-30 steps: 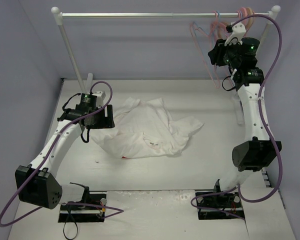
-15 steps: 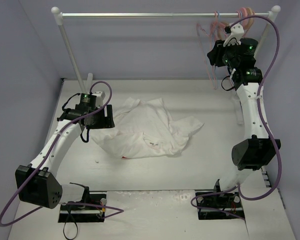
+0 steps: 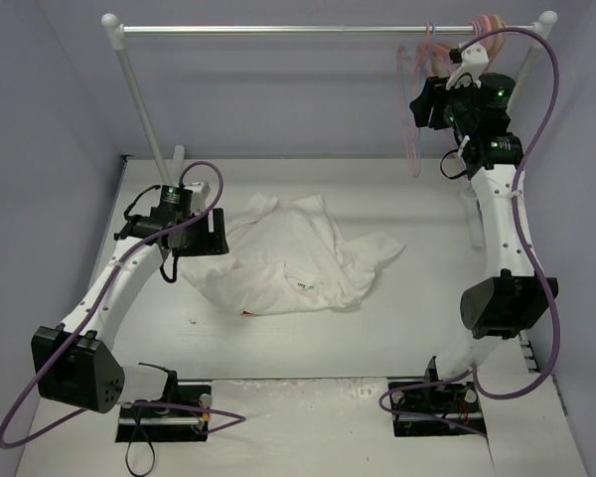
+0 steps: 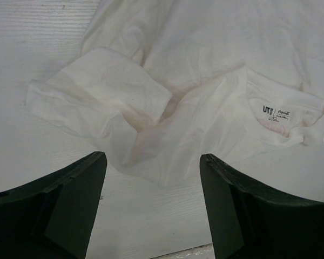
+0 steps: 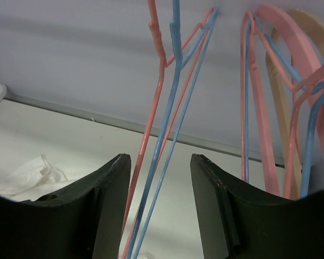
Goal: Place the t-shirt on the hanger
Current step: Grab a hanger with the right arm
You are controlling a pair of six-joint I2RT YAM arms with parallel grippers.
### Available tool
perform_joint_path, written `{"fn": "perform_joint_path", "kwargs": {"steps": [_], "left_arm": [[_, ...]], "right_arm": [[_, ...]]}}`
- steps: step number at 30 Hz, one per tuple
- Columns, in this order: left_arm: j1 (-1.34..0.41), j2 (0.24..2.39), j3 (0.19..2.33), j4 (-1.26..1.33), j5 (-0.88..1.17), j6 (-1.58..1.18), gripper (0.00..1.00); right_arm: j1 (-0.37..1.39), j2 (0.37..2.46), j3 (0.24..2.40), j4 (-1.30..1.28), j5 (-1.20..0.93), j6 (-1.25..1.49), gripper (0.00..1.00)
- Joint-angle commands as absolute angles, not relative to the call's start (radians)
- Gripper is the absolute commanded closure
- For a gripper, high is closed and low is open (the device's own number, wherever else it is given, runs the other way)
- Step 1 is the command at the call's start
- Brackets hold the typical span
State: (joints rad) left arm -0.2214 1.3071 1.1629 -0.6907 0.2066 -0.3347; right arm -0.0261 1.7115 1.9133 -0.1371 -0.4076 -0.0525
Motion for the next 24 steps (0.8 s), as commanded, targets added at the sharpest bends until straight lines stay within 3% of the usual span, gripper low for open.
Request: {"fn": "perform_joint_path", "kwargs": {"steps": [1, 12, 24], "left_arm": [[-0.215, 1.299, 1.180, -0.649, 0.218, -0.347, 0.30], [-0.213, 1.305, 1.183, -0.650, 0.225, -0.347, 0.30], [-0.215, 1.312, 1.184, -0.653, 0.233, -0.345, 0.30]], "right_arm": [[-0.023, 1.637, 1.944, -0.017, -0.393, -0.041, 0.51], [0.046, 1.578, 1.884, 0.040, -0.374, -0.023, 0.59], [0.084, 1.629, 1.847, 0.041, -0.239, -0.023, 0.60]]}}
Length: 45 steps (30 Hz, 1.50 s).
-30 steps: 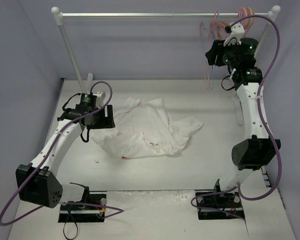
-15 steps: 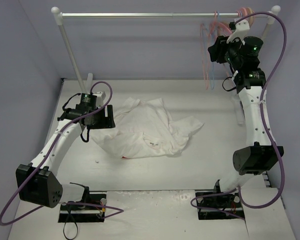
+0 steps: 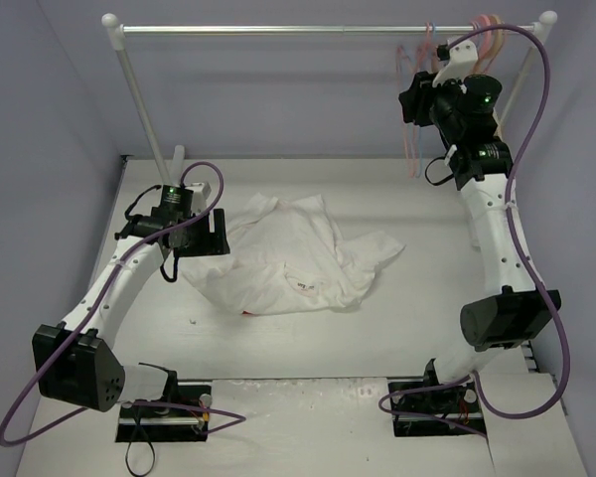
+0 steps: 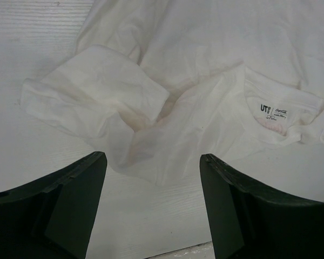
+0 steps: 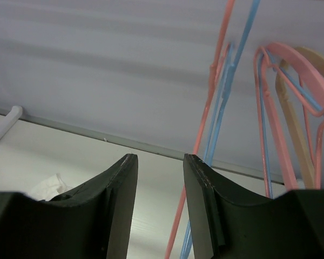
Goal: Place the t-shirt on the hanger
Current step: Grab a hanger with the right arm
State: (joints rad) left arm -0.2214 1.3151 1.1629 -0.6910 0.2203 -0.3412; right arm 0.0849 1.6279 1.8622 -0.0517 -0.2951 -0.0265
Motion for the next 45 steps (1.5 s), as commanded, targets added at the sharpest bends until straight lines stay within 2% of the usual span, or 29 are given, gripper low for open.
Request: {"fn": "perform_joint_path", "kwargs": {"steps": [1, 21, 29, 37, 45], "left_arm": [[-0.213, 1.312, 1.184, -0.655, 0.233, -0.345, 0.30], [-0.215, 1.313, 1.186, -0.657, 0.239, -0.345, 0.30], [-0.215, 1.316, 1.186, -0.658, 0.239, -0.345, 0.30], [-0.215, 1.315, 1.186, -0.660, 0.239, -0.345, 0.30], [-0.213, 1.315, 1.186, -0.658, 0.242, -0.345, 0.30]], "right_arm": [[0.086, 1.629, 1.841, 0.046, -0.232, -0.023, 0.60], [0.084, 1.661, 1.807, 0.057, -0.202, -0.031, 0.60], [0.083, 1.689, 1.831, 0.046, -0.196, -0.034, 0.70], [0.083, 1.730, 1.882, 0.032, -0.187, -0.034, 0.72], [0.086, 1.707, 1.907, 0.041, -0.189, -0.038, 0.87]]}}
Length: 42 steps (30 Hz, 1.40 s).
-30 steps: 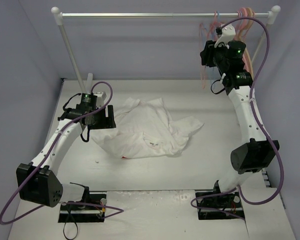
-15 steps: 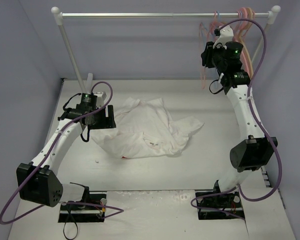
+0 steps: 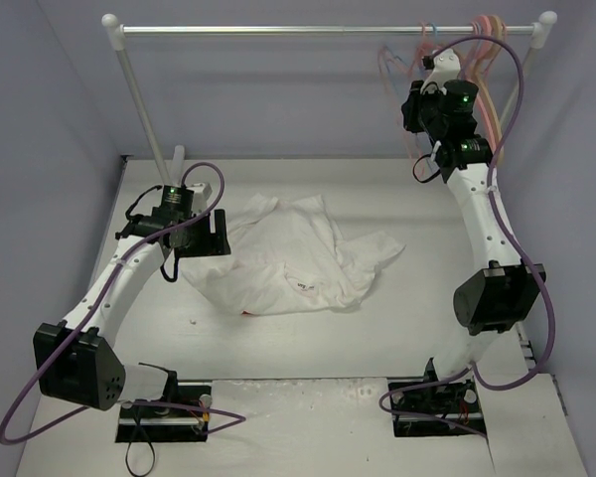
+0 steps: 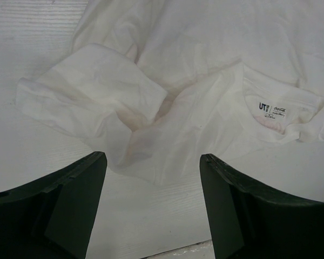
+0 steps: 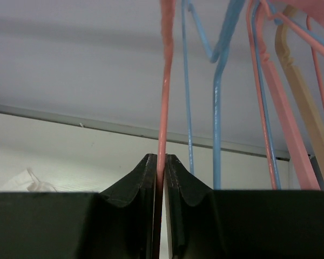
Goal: Place the t-shirt on the hanger
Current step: Grab a hanger with the right arm, then place tshirt on hanger
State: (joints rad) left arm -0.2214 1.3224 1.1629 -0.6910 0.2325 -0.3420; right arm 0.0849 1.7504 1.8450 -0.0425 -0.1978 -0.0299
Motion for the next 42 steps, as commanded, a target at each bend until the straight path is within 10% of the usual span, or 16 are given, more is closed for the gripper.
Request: {"fn": "perform_joint_path", "kwargs": {"steps": [1, 24, 42], "left_arm": [[-0.213, 1.316, 1.186, -0.658, 0.244, -0.345, 0.30], [-0.216, 1.322, 1.186, -0.661, 0.253, -0.347, 0.30], [-0.607, 1.377, 1.169, -0.727, 0.009, -0.506, 0.38]], "right_arm": [[0.089, 1.704, 1.907, 0.046, -0.189, -0.040, 0.88], [0.213, 1.497, 1.816, 0.060, -0.219, -0.106, 1.00], [0.367, 0.907, 1.048, -0.119, -0.252, 0.103, 1.00]]}}
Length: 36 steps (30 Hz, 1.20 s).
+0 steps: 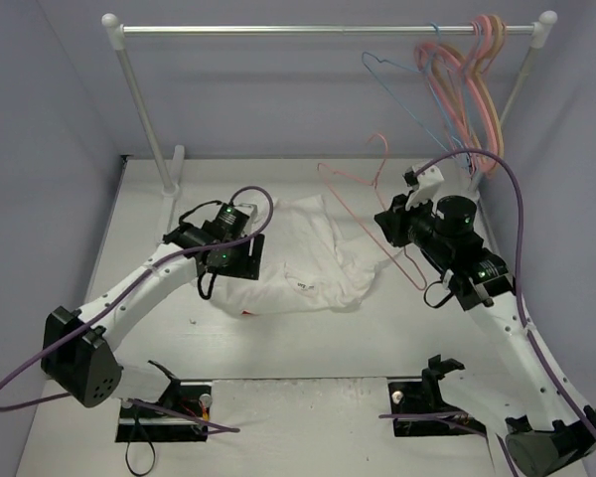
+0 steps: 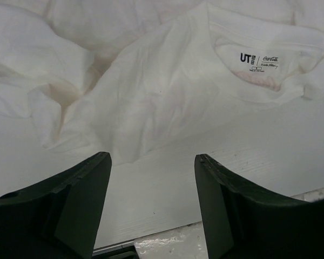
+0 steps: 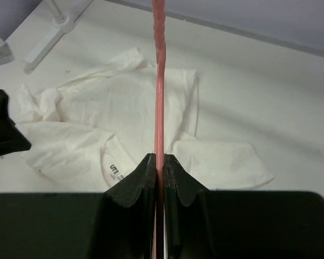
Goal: Place the t-shirt on the hanger
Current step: Place tshirt on hanger
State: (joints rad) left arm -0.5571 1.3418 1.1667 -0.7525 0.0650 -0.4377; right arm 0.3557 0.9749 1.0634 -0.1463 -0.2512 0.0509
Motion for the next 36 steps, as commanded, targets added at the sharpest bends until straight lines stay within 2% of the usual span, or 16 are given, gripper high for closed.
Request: {"fn": "perform_joint_path", "kwargs": {"steps": [1, 8, 13, 29, 30, 33, 35, 36], "left_arm": [[-0.651, 1.396, 1.186, -0.726, -0.049, -0.515, 0.38], [-0.741, 1.612, 1.282, -0.692, -0.136, -0.594, 0.51], [-0.764, 1.730, 1.354, -0.670, -0.176, -0.656, 0.52], [-0.764, 1.963, 1.506, -0.702, -0.219, -0.726, 0.53], [-0.764, 1.965, 1.505, -0.707, -0.228, -0.729, 0.55], [-0.764, 1.962, 1.496, -0.712, -0.236, -0.729, 0.71], [-0.761, 1.962, 1.497, -0.732, -0.242, -0.726, 0.78], [-0.761, 1.957, 1.502, -0.738, -0.251, -0.724, 0.86]], "right_arm": [[0.367, 0.890, 1.039, -0.133, -0.245, 0.101, 1.00], [0.367, 0.779, 1.000, -0.234, -0.180, 0.114, 1.00], [0.367, 0.709, 0.999, -0.285, -0.104, 0.091, 1.00], [0.365, 0.561, 0.937, -0.316, -0.106, 0.084, 1.00], [0.367, 0.560, 0.939, -0.319, -0.107, 0.083, 1.00], [0.367, 0.569, 0.946, -0.322, -0.121, 0.084, 1.00], [0.367, 0.569, 0.943, -0.318, -0.132, 0.087, 1.00], [0.365, 0.569, 0.943, -0.316, -0.141, 0.089, 1.00]]}}
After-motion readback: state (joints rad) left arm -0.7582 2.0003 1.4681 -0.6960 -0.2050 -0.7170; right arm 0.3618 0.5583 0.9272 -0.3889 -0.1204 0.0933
